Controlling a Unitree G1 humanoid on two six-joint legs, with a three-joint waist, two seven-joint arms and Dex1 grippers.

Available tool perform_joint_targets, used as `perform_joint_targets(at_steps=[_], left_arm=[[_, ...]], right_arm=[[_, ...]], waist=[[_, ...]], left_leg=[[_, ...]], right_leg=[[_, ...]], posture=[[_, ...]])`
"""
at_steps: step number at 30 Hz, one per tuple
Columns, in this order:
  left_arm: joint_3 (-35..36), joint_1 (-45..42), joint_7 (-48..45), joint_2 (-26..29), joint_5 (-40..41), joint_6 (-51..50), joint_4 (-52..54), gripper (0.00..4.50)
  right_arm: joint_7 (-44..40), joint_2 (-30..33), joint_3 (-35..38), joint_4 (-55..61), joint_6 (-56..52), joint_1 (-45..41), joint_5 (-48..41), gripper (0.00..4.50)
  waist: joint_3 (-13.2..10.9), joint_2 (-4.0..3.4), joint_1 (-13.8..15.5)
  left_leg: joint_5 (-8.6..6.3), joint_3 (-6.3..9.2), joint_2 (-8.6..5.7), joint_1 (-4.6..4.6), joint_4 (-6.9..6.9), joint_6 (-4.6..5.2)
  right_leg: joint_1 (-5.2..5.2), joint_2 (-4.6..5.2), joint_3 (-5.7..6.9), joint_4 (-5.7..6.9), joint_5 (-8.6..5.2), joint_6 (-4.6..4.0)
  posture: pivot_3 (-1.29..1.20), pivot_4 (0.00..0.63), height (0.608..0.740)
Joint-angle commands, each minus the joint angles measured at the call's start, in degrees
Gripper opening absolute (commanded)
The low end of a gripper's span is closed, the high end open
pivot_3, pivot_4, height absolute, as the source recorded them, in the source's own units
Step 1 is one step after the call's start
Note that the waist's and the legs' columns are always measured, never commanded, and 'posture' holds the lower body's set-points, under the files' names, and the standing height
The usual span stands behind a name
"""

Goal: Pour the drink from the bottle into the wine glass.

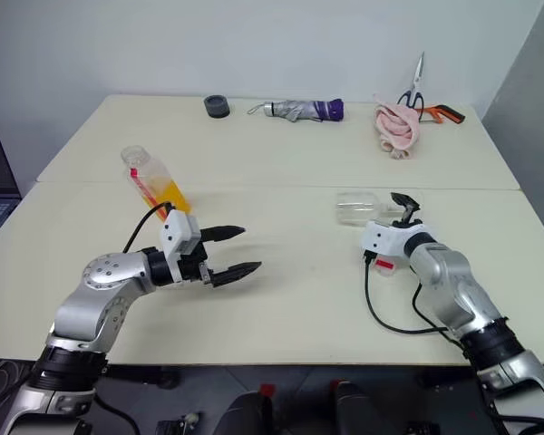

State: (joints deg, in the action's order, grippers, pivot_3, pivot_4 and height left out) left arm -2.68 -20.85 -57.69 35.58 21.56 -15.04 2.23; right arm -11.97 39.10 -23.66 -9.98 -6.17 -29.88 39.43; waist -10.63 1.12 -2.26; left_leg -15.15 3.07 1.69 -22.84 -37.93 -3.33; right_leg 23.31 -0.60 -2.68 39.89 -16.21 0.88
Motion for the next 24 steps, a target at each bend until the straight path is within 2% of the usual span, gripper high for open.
perform_joint_targets(at_steps=[1, 9, 10, 12, 17, 18, 19, 22, 23, 24], left_arm=[[-0.3, -1.68, -0.28, -0.88, -0.56, 1.26, 0.13, 4.47], [-0.6, -2.6, 0.38, -3.45, -1.71, 1.82, -0.78, 4.47], [-0.59, -2.54, 0.36, -3.69, -1.9, 2.22, -1.22, 4.49], [-0.56, -2.48, 0.31, -3.96, -2.07, 2.69, -1.75, 4.5], [-0.65, -2.62, 0.39, -4.82, -2.39, 3.28, -2.49, 4.5], [-0.7, -2.63, 0.49, -4.97, -2.37, 3.18, -2.41, 4.5], [-0.75, -2.62, 0.7, -5.13, -2.38, 2.97, -2.22, 4.5], [-0.67, -2.42, 1.27, -5.32, -2.31, 2.2, -1.54, 4.5], [-0.46, -2.18, 1.72, -5.32, -2.28, 1.71, -1.08, 4.5], [-0.15, -1.91, 2.19, -5.3, -2.23, 1.21, -0.6, 4.5]], right_arm=[[4.73, -0.16, -1.58, -5.74, 2.98, -3.19, 5.69, 4.5], [10.42, -2.37, -1.87, -17.43, 5.67, -8.03, 8.66, 4.5], [10.83, -2.64, -2.05, -18.68, 6.09, -8.43, 8.74, 4.32], [11.31, -3.07, -2.32, -20.37, 6.63, -8.95, 8.81, 3.91], [12.75, -4.68, -2.77, -23.87, 7.75, -10.19, 8.98, 2.15], [13.15, -5.24, -2.91, -24.96, 7.9, -10.63, 9.08, 1.91], [13.6, -5.79, -2.92, -26.1, 8.11, -11.12, 9.09, 1.44], [14.63, -6.75, -2.51, -27.83, 8.72, -12.09, 8.89, 0.41], [15.21, -6.9, -2.0, -27.35, 9.05, -12.27, 8.51, 0.15], [15.69, -7.04, -1.4, -26.47, 9.29, -12.36, 8.07, 0.13]], waist=[[0.0, 0.0, 0.03], [0.0, 0.0, 0.02], [0.0, 0.0, 0.01], [0.0, 0.0, 0.0], [0.0, 0.0, -0.05], [0.0, 0.0, -0.1], [0.0, 0.0, -0.16], [0.02, 0.03, -0.65], [0.02, 0.03, -0.71], [0.02, 0.03, -0.78]], left_leg=[[0.0, 0.0, 0.0, 0.0, 0.0, 0.0], [0.0, 0.0, 0.0, 0.01, -0.02, 0.0], [0.0, 0.0, 0.0, 0.01, -0.02, 0.0], [0.0, 0.0, 0.0, 0.02, -0.02, 0.0], [0.0, 0.0, 0.0, 0.03, -0.03, 0.0], [0.0, 0.0, 0.0, 0.03, -0.03, 0.0], [0.0, 0.0, 0.01, 0.04, -0.03, 0.0], [0.0, -0.01, 0.01, 0.09, -0.04, 0.0], [0.0, 0.0, 0.02, 0.1, -0.05, 0.0], [0.01, 0.0, 0.02, 0.1, -0.05, 0.0]], right_leg=[[0.0, 0.0, -0.01, 0.0, 0.0, 0.0], [-0.01, 0.01, -0.02, 0.02, 0.0, 0.0], [-0.01, 0.01, -0.02, 0.02, 0.0, -0.01], [-0.01, 0.01, -0.02, 0.03, 0.01, -0.01], [-0.01, 0.01, -0.03, 0.04, 0.01, -0.01], [-0.01, 0.01, -0.03, 0.04, 0.01, -0.01], [-0.02, 0.01, -0.03, 0.05, 0.01, -0.01], [-0.05, 0.01, -0.04, 0.08, 0.01, -0.01], [-0.07, 0.01, -0.04, 0.08, 0.01, -0.01], [-0.07, 0.01, -0.04, 0.09, 0.01, 0.0]], posture=[[0.0, 0.15, 0.74], [0.0, 0.15, 0.74], [0.0, 0.15, 0.74], [0.0, 0.15, 0.74], [0.0, 0.15, 0.74], [0.0, 0.15, 0.74], [0.0, 0.15, 0.74], [0.0, 0.15, 0.74], [0.0, 0.15, 0.74], [0.0, 0.15, 0.74]])
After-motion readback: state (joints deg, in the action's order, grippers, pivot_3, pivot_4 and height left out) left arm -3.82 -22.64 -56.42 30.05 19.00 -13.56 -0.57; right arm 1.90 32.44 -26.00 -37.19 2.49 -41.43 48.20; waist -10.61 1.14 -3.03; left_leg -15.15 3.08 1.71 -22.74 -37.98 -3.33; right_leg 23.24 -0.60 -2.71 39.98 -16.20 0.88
